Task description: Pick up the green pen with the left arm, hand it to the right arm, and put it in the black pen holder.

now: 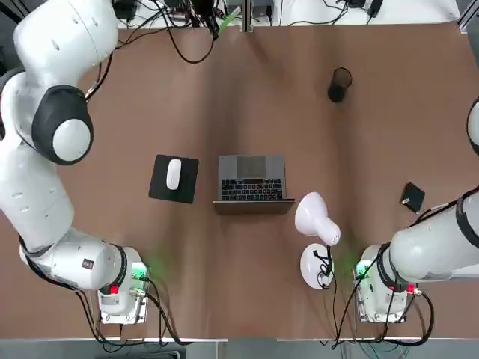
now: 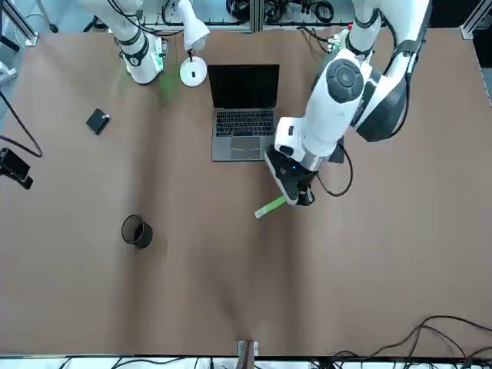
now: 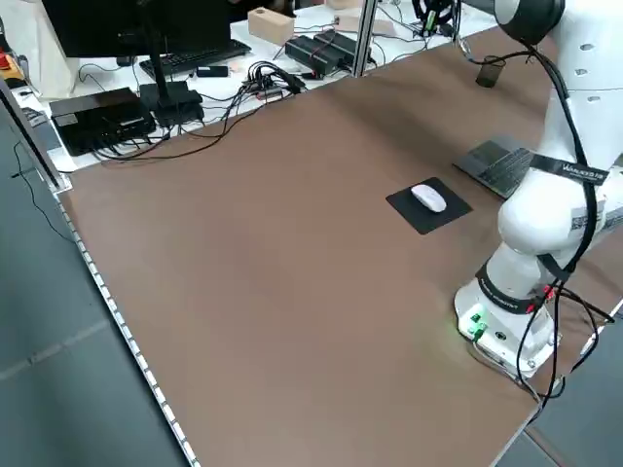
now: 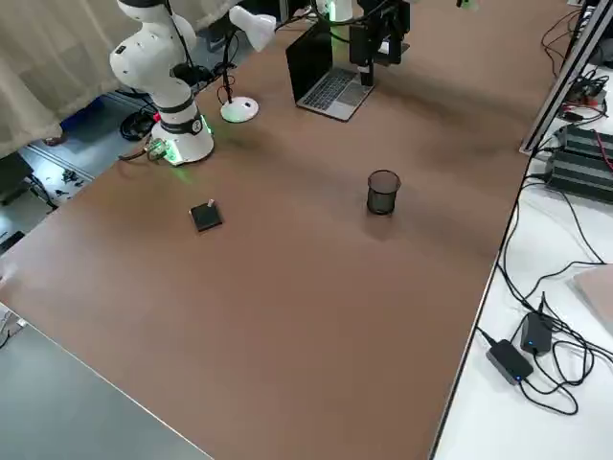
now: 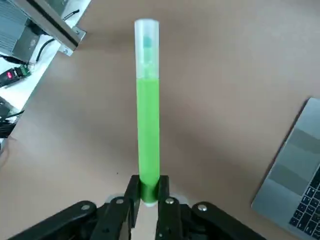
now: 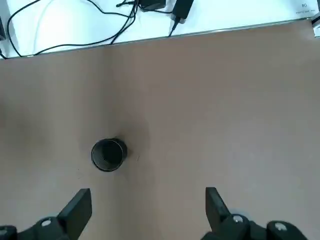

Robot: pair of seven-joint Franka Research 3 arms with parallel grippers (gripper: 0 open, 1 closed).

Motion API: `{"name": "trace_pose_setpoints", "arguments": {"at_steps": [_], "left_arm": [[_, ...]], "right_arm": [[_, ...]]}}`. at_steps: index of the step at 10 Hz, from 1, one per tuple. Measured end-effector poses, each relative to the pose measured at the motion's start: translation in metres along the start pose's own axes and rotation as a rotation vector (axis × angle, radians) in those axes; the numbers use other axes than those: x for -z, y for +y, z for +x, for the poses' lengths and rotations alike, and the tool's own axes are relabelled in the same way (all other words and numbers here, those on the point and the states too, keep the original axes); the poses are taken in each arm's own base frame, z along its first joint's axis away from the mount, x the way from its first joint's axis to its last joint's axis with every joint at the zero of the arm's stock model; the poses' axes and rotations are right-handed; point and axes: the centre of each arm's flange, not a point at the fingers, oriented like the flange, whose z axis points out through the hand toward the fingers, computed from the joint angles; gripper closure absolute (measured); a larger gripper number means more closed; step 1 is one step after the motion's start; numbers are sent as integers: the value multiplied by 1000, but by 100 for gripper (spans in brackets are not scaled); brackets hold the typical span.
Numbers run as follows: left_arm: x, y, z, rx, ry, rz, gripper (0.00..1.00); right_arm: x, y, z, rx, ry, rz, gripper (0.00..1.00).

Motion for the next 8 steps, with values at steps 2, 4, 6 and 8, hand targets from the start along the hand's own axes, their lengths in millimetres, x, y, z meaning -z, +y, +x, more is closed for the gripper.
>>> {"name": "trace_pose_setpoints", "arguments": {"at_steps": [2, 4, 6, 8], "left_arm": [[0, 3, 5, -5, 8, -5, 81], [1, 12, 18, -6, 27, -9, 81], [-1, 19, 28, -10, 43, -13, 81], [-2, 20, 35, -13, 77, -5, 81]], "right_arm": [[0, 0, 0, 0, 0, 0, 0], [0, 0, 0, 0, 0, 0, 0], [0, -2, 0, 4, -2, 1, 0], [0, -13, -2, 21, -11, 6, 0]]}}
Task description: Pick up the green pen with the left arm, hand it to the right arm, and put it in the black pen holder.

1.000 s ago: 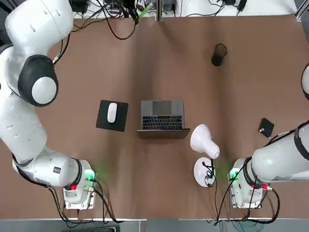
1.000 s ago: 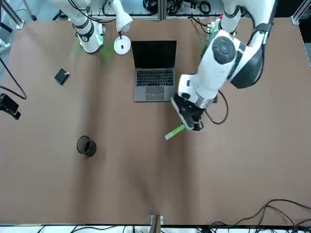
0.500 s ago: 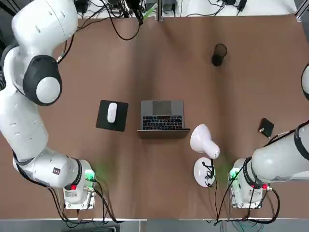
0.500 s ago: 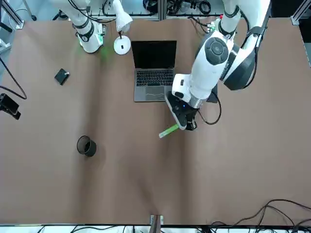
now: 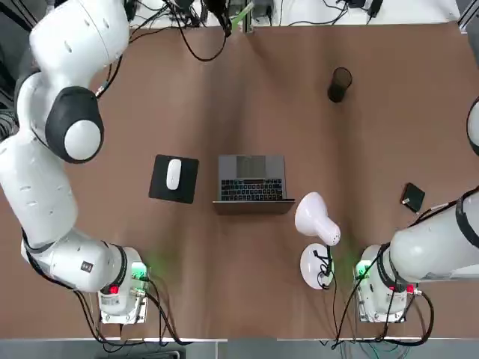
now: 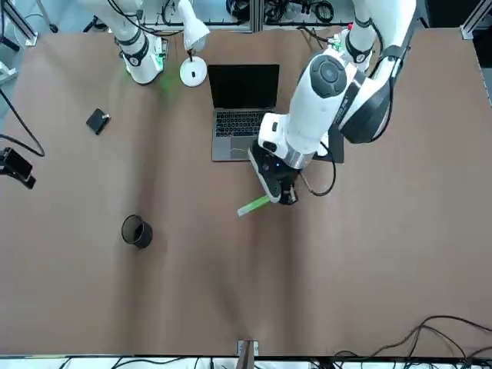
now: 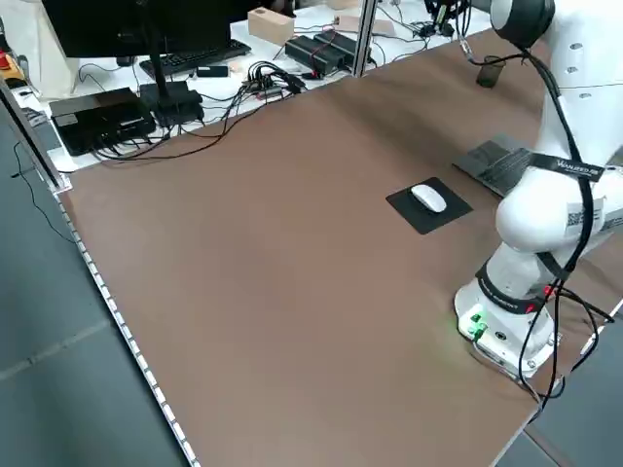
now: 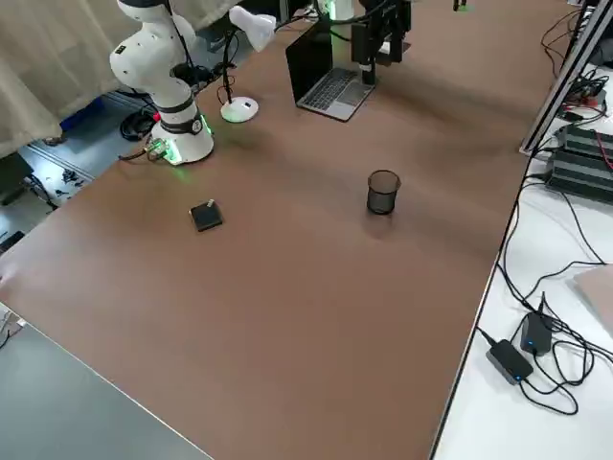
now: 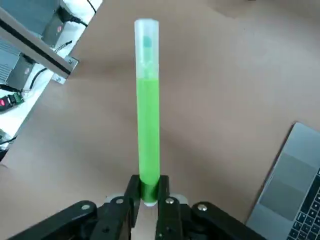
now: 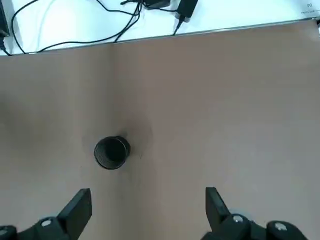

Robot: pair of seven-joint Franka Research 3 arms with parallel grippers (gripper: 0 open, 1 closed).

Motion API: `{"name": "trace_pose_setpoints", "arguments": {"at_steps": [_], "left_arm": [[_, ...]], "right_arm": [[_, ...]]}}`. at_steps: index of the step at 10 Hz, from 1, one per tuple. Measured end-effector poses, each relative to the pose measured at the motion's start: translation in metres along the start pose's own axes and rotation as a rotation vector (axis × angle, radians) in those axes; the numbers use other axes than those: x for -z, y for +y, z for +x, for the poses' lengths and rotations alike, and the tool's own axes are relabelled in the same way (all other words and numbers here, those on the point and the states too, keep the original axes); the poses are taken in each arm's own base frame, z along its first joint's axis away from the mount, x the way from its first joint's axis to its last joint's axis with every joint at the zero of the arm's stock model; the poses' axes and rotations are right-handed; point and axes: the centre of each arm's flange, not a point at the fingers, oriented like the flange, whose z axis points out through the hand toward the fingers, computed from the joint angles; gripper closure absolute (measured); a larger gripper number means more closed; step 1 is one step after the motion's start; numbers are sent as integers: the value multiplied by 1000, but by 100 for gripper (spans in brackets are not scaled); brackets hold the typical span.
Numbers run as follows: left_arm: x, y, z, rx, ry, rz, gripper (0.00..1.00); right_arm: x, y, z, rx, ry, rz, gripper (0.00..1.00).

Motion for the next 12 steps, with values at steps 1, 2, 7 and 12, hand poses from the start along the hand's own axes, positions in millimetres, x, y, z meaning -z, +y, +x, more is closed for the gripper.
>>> {"name": "trace_pose_setpoints", "arguments": {"at_steps": [1, 2, 7, 12], "left_arm": [[-2, 1, 3, -2, 16, 3, 81], [-7, 5, 6, 3, 19, -1, 81], [-27, 25, 23, -1, 37, -24, 82], [-23, 25, 25, -1, 41, -21, 82]], "right_arm": [[-1, -11, -2, 18, -11, 3, 0], [-1, -24, -4, 39, -19, 6, 0], [2, -80, -14, -40, -59, 166, 0], [-40, -223, -15, -575, -138, 352, 0]]}}
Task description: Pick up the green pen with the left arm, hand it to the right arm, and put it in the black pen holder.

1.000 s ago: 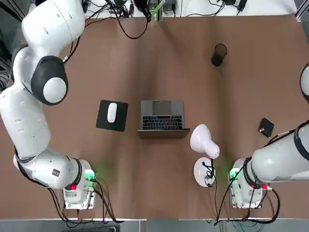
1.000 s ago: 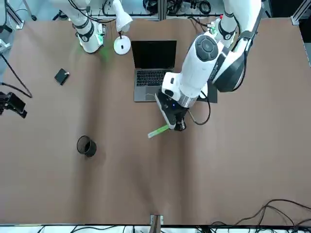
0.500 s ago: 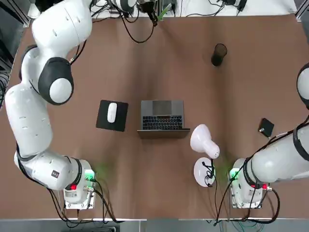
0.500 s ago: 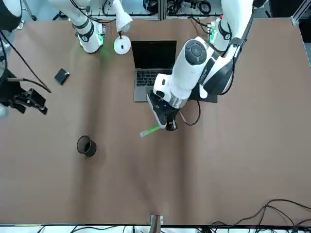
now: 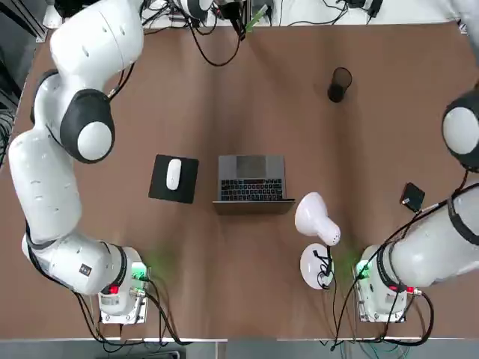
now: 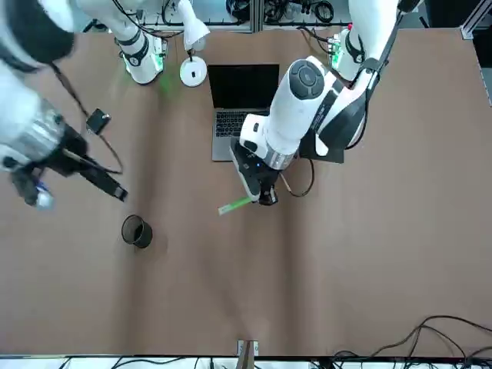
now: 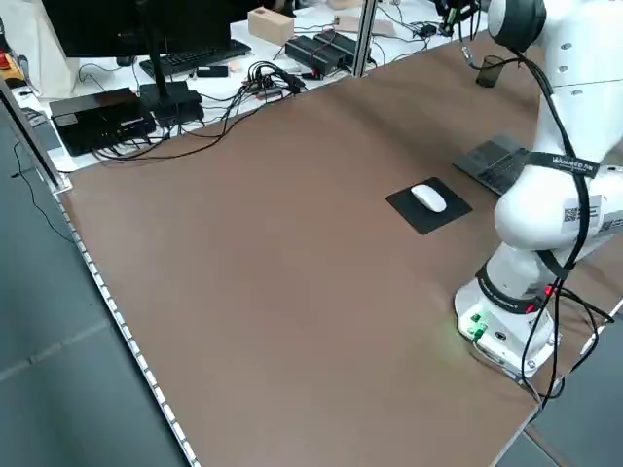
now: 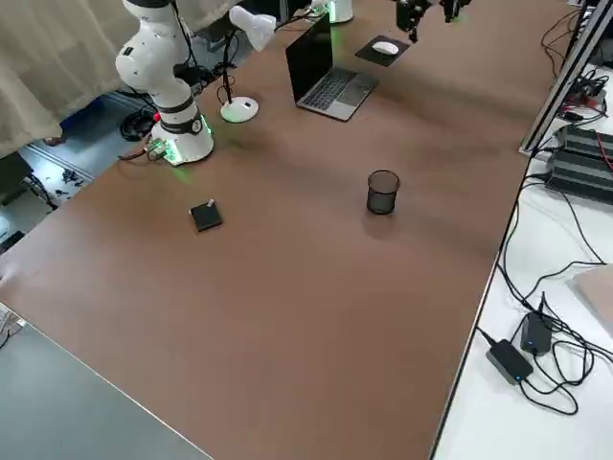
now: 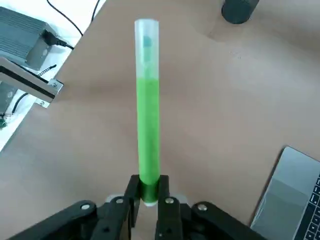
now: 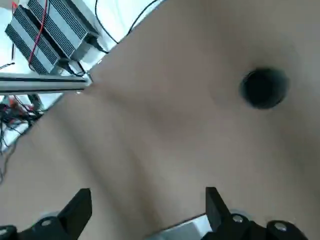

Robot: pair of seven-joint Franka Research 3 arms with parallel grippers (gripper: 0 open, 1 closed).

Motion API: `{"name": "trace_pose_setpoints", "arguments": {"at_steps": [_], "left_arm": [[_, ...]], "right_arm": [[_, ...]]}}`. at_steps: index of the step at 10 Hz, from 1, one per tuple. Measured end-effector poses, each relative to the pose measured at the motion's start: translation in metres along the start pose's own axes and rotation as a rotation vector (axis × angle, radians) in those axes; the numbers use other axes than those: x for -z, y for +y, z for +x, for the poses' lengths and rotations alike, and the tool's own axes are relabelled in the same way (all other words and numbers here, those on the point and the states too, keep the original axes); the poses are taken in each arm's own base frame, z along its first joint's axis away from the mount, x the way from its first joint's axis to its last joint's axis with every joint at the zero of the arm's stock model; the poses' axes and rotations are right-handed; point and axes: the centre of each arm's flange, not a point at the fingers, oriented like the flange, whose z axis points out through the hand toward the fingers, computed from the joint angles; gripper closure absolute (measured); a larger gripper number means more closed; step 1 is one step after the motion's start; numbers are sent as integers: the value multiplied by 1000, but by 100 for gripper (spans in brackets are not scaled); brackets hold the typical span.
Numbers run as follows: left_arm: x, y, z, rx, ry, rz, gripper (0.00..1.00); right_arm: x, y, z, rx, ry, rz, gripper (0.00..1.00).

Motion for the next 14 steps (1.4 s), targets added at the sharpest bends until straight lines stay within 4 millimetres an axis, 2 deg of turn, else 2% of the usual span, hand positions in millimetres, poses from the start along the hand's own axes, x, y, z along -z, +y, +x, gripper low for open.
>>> {"name": "trace_pose_setpoints", "arguments": {"at_steps": [2, 4, 7, 10, 12, 14], "left_arm": [[1, -1, 0, 2, 2, 2, 82], [0, 1, 1, -2, 0, 0, 82], [-3, 8, 4, -10, 1, -5, 82], [-17, 16, 7, -4, -2, 2, 82], [-21, 22, 12, -8, -4, 34, 82], [-13, 34, 22, -5, 17, 48, 82]], "right_arm": [[-44, -36, -24, -184, 23, 60, 0], [-69, -57, -39, -289, 32, 107, 0], [-83, -79, -63, -366, 18, 128, 0], [-101, -99, -101, -378, -2, 141, 3], [-114, -104, -112, -368, -6, 138, 7], [-118, -106, -118, -360, -9, 133, 11]]}}
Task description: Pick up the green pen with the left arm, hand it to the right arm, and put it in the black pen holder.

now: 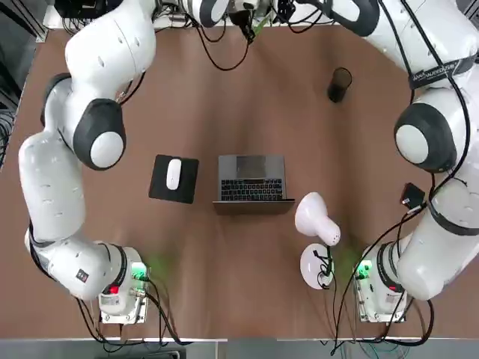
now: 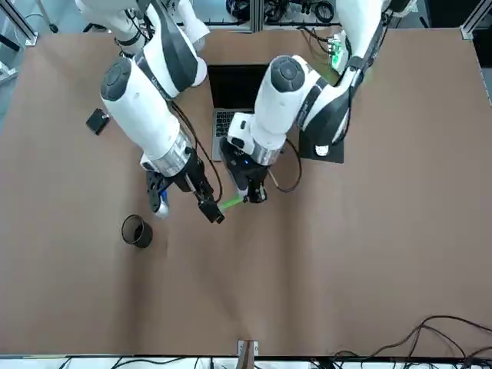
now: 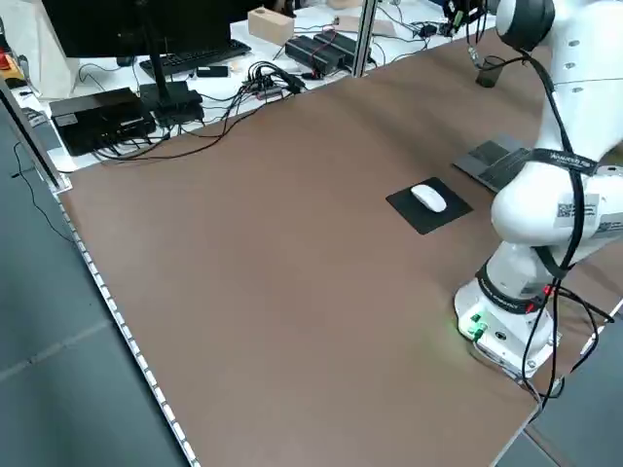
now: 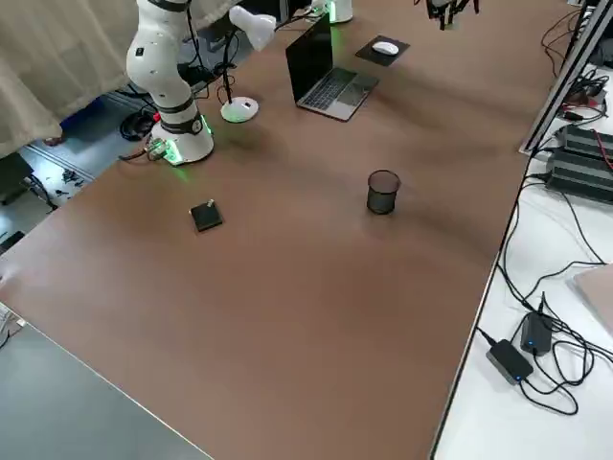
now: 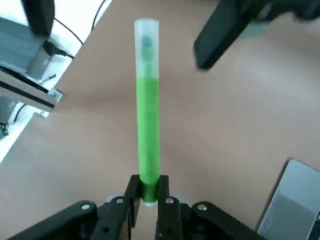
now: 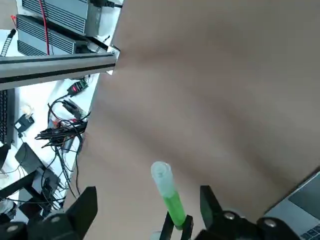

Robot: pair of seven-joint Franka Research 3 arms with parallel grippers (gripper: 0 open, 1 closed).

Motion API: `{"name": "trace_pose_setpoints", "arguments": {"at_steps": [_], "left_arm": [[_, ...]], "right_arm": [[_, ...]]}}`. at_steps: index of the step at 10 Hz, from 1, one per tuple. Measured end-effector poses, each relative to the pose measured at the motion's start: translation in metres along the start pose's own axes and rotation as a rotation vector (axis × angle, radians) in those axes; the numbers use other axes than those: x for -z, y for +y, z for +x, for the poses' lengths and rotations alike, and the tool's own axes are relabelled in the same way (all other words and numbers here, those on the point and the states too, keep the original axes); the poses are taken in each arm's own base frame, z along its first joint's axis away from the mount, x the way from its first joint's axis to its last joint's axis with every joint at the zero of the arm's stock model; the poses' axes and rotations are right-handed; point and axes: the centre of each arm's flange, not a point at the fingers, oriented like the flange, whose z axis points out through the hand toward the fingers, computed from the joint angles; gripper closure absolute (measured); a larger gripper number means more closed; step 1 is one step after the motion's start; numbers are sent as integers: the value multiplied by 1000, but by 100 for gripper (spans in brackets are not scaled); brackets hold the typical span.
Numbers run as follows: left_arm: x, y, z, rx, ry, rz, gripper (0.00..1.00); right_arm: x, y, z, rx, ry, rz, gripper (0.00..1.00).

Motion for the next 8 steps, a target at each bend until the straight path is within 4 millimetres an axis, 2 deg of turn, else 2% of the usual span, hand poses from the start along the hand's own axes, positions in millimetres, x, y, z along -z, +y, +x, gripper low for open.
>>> {"name": "trace_pose_setpoints", "arguments": {"at_steps": [2, 4, 7, 8], "left_arm": [[5, -2, 2, 7, 10, 6, 82], [7, -4, 3, 8, 14, 8, 82], [9, -6, 3, 11, 16, 12, 82], [9, -6, 3, 11, 16, 12, 82]], "right_arm": [[-8, 2, 2, 26, 37, -15, 19], [-13, 3, 5, 32, 52, -22, 20], [-11, 2, 10, 27, 58, -18, 32], [-10, 1, 10, 27, 59, -17, 38]]}}
